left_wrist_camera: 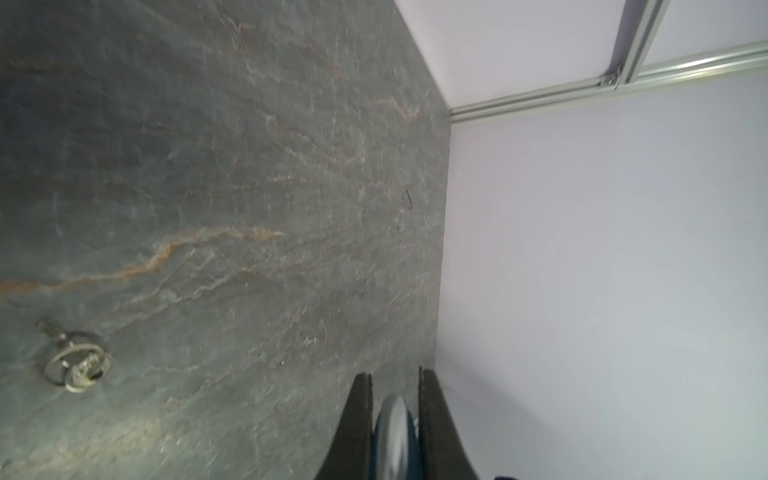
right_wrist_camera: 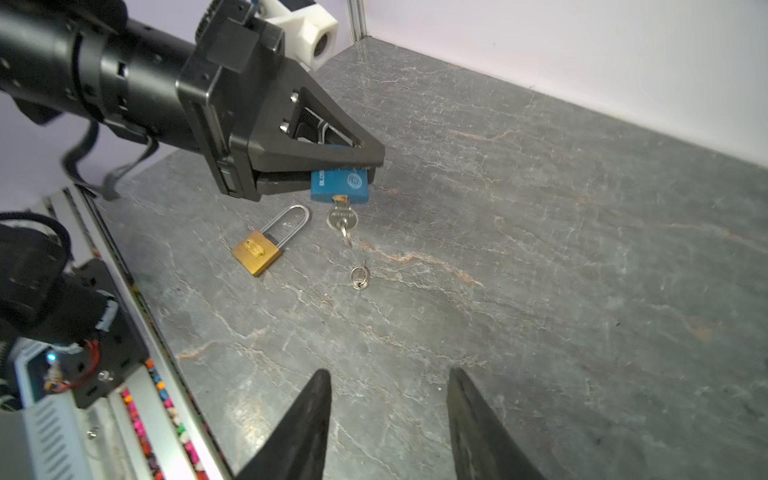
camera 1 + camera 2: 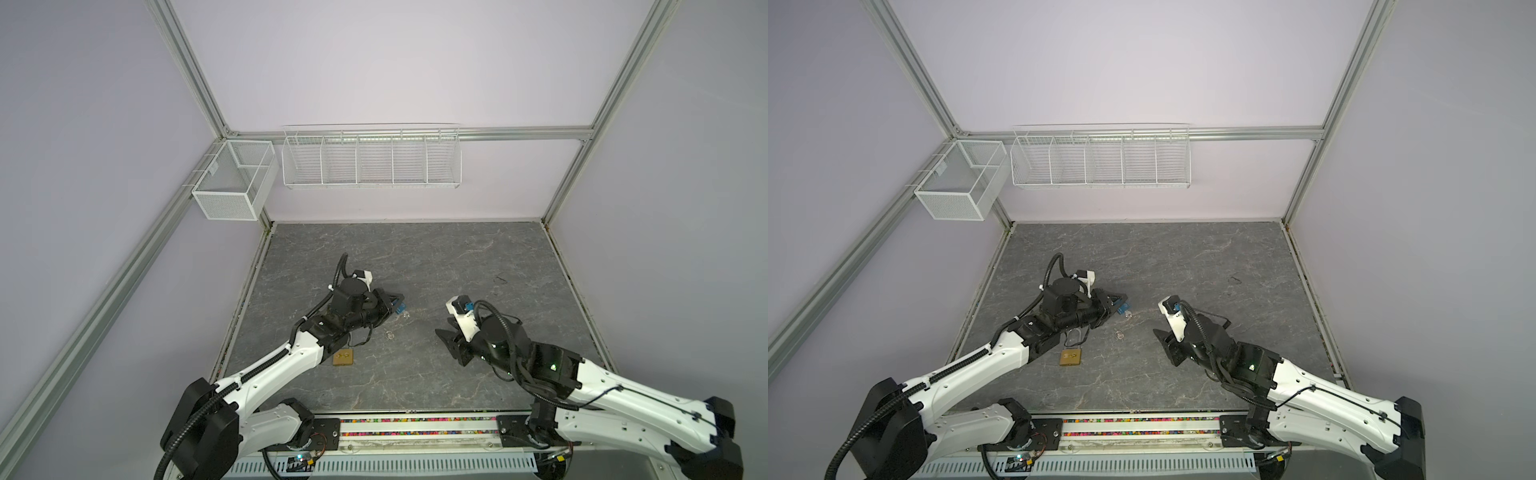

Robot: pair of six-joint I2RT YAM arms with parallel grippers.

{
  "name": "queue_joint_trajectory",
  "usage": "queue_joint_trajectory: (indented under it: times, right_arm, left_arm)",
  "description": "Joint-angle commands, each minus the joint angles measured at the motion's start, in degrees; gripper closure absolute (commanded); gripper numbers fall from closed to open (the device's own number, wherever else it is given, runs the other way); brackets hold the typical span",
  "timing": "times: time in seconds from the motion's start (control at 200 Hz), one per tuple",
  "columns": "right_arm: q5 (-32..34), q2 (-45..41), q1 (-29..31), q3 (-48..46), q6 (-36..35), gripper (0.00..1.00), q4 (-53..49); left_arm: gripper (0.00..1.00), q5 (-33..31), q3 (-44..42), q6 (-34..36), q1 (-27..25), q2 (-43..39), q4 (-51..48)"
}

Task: Unlock with the key

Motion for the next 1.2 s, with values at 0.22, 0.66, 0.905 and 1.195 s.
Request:
queue_joint_trajectory:
  times: [0.22, 0.66, 0.905, 1.195]
  right_arm:
    - [0.6, 6.3, 1.1, 1.8, -7.9, 0.52, 6.1]
    - [0.6, 9.7, 1.2, 5.4, -8.1, 0.54, 3.6]
    - [-1.8, 12.2, 1.1, 7.5, -9.7, 0.56, 3.4]
    - [-0.1, 17.2, 1.2, 12.0, -11.1, 0.61, 3.5]
  left_arm:
    - [1.0, -0.4, 2.8, 2.0, -0.1, 0.5, -0.9]
    - [1.0, 0.2, 1.3, -2.9, -0.1, -0.6, 6.1]
    - [1.0, 1.3, 1.4, -4.5, -0.1, -1.6, 6.7]
    - [1.0, 3.4, 2.3, -3.5, -0.2, -1.6, 5.7]
